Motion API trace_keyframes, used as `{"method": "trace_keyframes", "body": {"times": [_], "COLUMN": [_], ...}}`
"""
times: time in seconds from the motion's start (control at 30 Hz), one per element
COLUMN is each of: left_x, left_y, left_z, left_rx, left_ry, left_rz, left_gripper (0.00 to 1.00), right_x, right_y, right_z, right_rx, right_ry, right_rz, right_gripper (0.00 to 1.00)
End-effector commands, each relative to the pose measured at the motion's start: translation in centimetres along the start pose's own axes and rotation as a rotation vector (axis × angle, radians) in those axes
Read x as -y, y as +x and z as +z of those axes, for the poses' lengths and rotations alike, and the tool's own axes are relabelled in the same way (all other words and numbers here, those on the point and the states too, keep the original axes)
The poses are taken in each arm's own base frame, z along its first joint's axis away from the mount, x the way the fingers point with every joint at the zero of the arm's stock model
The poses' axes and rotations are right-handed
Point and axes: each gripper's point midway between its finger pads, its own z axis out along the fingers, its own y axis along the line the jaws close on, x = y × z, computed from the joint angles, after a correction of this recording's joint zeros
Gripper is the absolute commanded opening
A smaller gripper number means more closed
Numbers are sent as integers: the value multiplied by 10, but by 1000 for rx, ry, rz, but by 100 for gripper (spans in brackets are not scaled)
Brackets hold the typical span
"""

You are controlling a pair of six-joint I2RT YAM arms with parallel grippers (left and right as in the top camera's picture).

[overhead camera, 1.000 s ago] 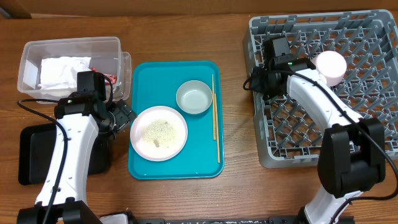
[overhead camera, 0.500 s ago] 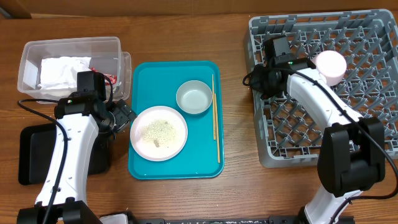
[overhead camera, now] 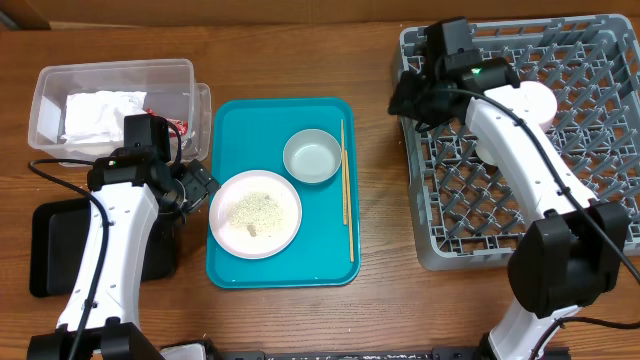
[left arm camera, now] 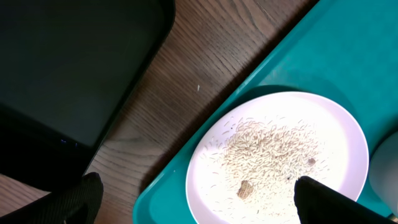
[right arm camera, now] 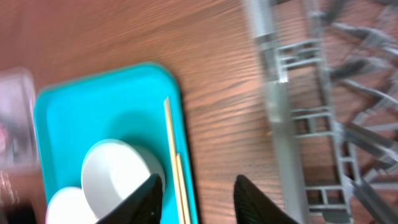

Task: Sort waste into correct bins and load items into the dishwasher
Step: 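Move the right gripper back to the grey bowl on the tray, then grasp the grey bowl rim with the right gripper and lift it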

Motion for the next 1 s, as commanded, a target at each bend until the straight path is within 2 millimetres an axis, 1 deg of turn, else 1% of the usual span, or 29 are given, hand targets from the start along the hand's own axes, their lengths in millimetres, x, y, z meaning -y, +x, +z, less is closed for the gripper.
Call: {"method": "trace_keyframes", "body": {"times": [0.0,0.17,0.27,0.33,0.47,0.53,0.6,0.67,0.7,0.83,0.97], "left_x": [-1,-1,-1,-1,-1,-1,-1,-1,-1,-1,-1], "left_y": [0,0,0,0,0,0,0,0,0,0,0], "left_z": [-1,-1,-1,-1,-1,-1,-1,-1,-1,-1,-1], "left_rx": [-1,-1,-1,-1,-1,-1,-1,-1,-1,-1,-1], "left_ry": [3,3,3,3,3,3,3,3,3,3,3], "left_rz": [-17,-17,-17,-17,-17,-17,-17,-17,-17,-17,-17], "left_gripper": [100,100,100,100,100,100,100,100,100,100,100], "right_x": [-52,-92,-112,-124,-145,-154,-160,-159,-156,-157,-156], "right_y": [24,47,56,65,82,87,91,90,87,85,88], "right_z": [-2,14,32,49,78,88,93,96,98,101,109], "right_rx": [-39,9,53,67,61,71,75,98,125,144,136], "right_ry": [-96,-23,24,35,8,-7,-18,12,53,54,53], "right_rz": [-246,-385,-452,-489,-529,-522,-532,-516,-500,-467,-391], "right_gripper": [43,52,56,58,58,58,57,57,57,56,50]}}
